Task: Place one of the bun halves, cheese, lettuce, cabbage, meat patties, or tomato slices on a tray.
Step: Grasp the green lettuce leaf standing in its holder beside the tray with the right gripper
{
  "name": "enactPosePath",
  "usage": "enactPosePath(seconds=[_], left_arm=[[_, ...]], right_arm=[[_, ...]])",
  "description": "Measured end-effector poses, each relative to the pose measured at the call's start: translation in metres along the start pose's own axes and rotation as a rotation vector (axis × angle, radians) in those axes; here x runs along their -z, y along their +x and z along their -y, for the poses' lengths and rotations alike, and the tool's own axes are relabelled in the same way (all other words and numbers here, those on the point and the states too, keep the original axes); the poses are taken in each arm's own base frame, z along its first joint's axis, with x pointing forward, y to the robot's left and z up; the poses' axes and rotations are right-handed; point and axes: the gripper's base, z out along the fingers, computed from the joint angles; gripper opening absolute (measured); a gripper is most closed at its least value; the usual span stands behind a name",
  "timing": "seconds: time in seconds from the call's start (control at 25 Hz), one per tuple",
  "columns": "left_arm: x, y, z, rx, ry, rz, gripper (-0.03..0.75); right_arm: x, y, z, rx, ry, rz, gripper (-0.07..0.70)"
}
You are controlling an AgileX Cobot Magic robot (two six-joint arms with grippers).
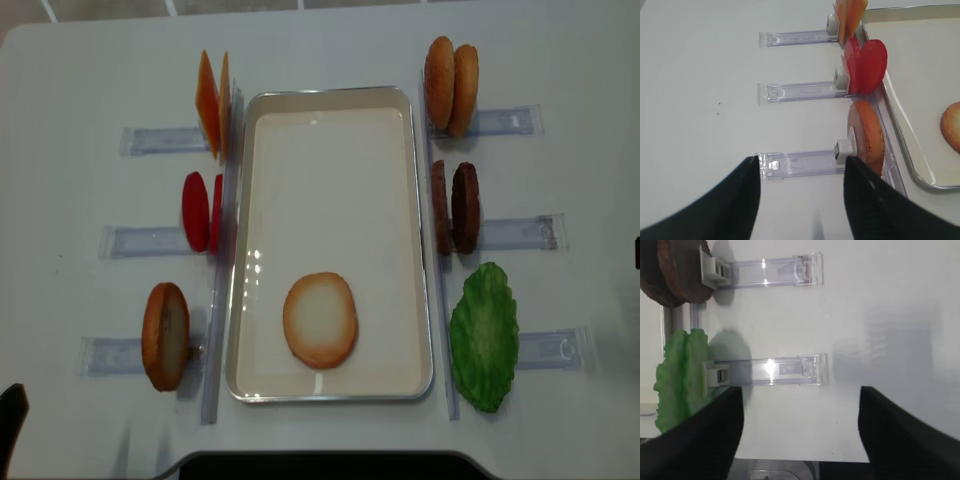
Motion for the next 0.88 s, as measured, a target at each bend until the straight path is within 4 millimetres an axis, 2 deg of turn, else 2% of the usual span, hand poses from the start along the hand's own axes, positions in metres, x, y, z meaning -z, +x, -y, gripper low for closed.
enactPosePath(seconds=[0.16,0.32,0.64,0.88], left_arm=[[0.000,0.000,0.000,0.000,0.000,0.000,0.408],[0.000,0.000,0.000,0.000,0.000,0.000,0.408],[0.000,0.000,0.000,0.000,0.000,0.000,0.408],[0.000,0.000,0.000,0.000,0.000,0.000,0.408]], right_arm=[[-0.003,-0.010,0.000,-0.002,-0.002,-0.017,0.465],[-0.004,-0.011,-0.006,-0.011,-0.042,-0.026,0.465],[-0.011,-0.002,-0.046,0.000,-0.091,-0.105,0.465],[-0.030,0.003,-0.075,0.026,-0.052,-0.192,0.465]])
